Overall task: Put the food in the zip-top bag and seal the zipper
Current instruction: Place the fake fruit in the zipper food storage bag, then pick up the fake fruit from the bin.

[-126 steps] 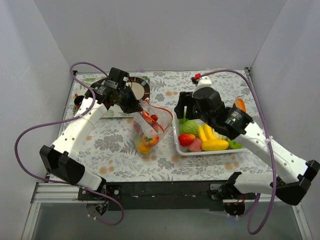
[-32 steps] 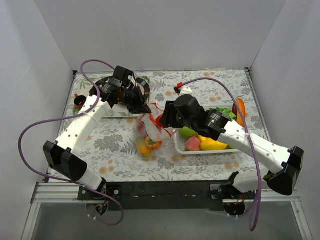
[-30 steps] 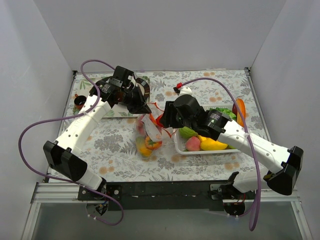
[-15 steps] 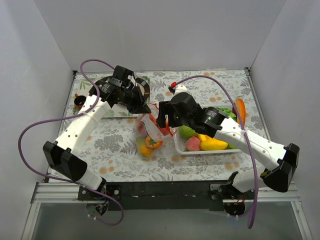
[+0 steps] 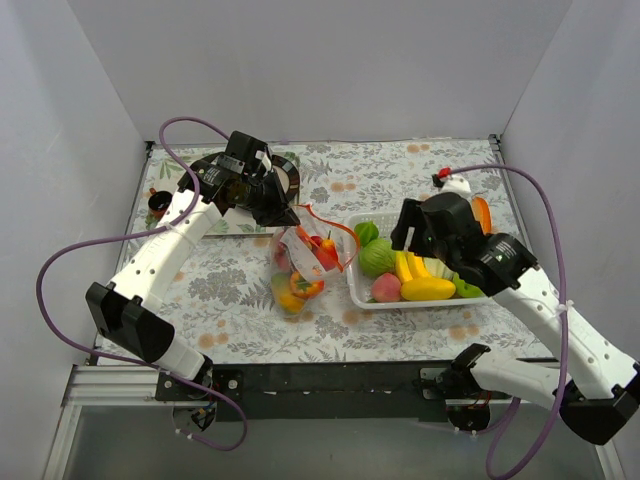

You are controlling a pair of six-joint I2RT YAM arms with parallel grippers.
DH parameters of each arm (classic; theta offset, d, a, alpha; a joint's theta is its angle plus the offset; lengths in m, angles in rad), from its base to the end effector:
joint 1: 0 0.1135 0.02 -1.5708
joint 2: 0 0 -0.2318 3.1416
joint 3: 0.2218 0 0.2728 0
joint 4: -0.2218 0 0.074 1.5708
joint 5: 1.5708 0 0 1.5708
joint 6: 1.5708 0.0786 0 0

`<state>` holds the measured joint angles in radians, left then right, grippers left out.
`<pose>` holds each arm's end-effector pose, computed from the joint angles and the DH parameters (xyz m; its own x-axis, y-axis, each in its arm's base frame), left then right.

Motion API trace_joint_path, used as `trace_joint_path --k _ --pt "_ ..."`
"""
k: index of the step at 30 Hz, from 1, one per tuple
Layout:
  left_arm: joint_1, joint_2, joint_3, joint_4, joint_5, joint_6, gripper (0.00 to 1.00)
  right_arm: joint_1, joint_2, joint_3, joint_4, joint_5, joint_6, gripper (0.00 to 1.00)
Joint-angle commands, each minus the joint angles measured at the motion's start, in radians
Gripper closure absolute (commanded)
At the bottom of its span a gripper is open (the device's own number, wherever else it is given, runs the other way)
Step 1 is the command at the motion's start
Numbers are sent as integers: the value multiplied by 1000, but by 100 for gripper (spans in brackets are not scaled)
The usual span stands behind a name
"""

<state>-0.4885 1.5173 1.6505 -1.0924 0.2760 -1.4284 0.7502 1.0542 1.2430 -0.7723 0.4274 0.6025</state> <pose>0.2984 -0.1828 0.3173 -0.6864 -0.7138 0.1394 -0.6320 0.4905 -0.6000 0.2249 0.1651 0.3438 -0.5403 0.2015 -0.8170 -0.0743 0.9557 0.2848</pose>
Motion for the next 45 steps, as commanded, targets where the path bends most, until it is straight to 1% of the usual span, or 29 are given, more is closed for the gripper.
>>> trace_joint_path --k 1,3,5,6,8,11,13,14,16,17,18,20,23,28,35,38,41,44,45 --pt "-4 -22 35 5 -12 3 100 -80 -115 -141 -136 75 104 17" --pt "-4 -20 29 8 -1 3 100 -118 -167 -181 -174 105 144 16" --pt "-5 -22 19 17 5 5 100 -150 -193 -206 -243 184 169 14" --pt "-4 -23 17 20 9 5 100 -164 -197 -211 -261 218 184 13" --pt "-5 -22 14 25 14 9 100 -202 -192 -209 -298 238 184 13" --pt "-4 -20 17 23 22 17 100 -256 -186 -195 -321 307 188 5" --pt "-4 -22 22 20 26 20 100 -297 -178 -195 -308 318 143 1" --pt "-4 -20 25 19 29 25 100 -351 -168 -198 -282 312 123 1" --pt "-4 -22 26 19 38 29 100 -412 -155 -215 -243 254 59 1" --pt "-4 -22 26 19 43 32 100 -472 -145 -221 -192 223 36 1" --pt "-4 -22 29 17 45 34 100 -500 -140 -229 -170 164 17 1" --pt "-4 -22 32 17 48 39 100 -573 -126 -250 -125 113 -18 1" --pt "-5 -23 37 16 49 42 100 -642 -103 -290 -64 28 -43 2" --pt "-4 -25 37 17 49 40 100 -707 -60 -358 2 -74 -52 4" --pt "-5 -31 29 12 40 31 100 -741 -74 -418 36 -111 -53 6" --pt "-4 -31 26 14 38 23 100 -739 -83 -447 45 -128 -47 9" --pt "-4 -29 22 17 40 20 100 -739 -88 -467 47 -134 -47 17" --pt "-4 -26 23 16 38 19 100 -739 -99 -464 47 -139 -50 29" --pt "-4 -26 23 16 38 17 100 -741 -102 -458 42 -142 -52 38"
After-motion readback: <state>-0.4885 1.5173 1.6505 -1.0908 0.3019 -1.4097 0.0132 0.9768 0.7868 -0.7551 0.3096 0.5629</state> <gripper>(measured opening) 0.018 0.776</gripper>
